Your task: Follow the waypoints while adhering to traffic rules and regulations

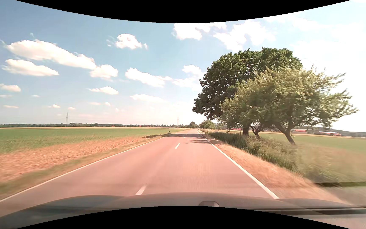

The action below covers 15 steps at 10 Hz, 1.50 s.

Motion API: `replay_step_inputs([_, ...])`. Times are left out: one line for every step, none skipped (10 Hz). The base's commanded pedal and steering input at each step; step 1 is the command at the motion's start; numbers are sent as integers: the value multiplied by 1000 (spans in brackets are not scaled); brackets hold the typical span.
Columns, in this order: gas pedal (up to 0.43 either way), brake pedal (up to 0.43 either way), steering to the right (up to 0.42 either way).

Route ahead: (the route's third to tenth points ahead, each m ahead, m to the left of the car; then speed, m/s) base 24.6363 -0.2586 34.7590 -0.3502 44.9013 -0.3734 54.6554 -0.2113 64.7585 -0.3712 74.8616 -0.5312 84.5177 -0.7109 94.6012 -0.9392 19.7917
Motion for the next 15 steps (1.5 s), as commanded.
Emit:
replay_step_inputs([169,0,0])
replay_step_inputs([169,0,1])
replay_step_inputs([177,0,2])
replay_step_inputs([177,0,2])
replay_step_inputs([177,0,2])
replay_step_inputs([177,0,2])
replay_step_inputs([177,0,2])
replay_step_inputs([177,0,2])
replay_step_inputs([177,0,2])
replay_step_inputs([177,0,2])
replay_step_inputs([177,0,1])
replay_step_inputs([177,0,1])
replay_step_inputs([177,0,1])
replay_step_inputs([177,0,1])
replay_step_inputs([177,0,0])
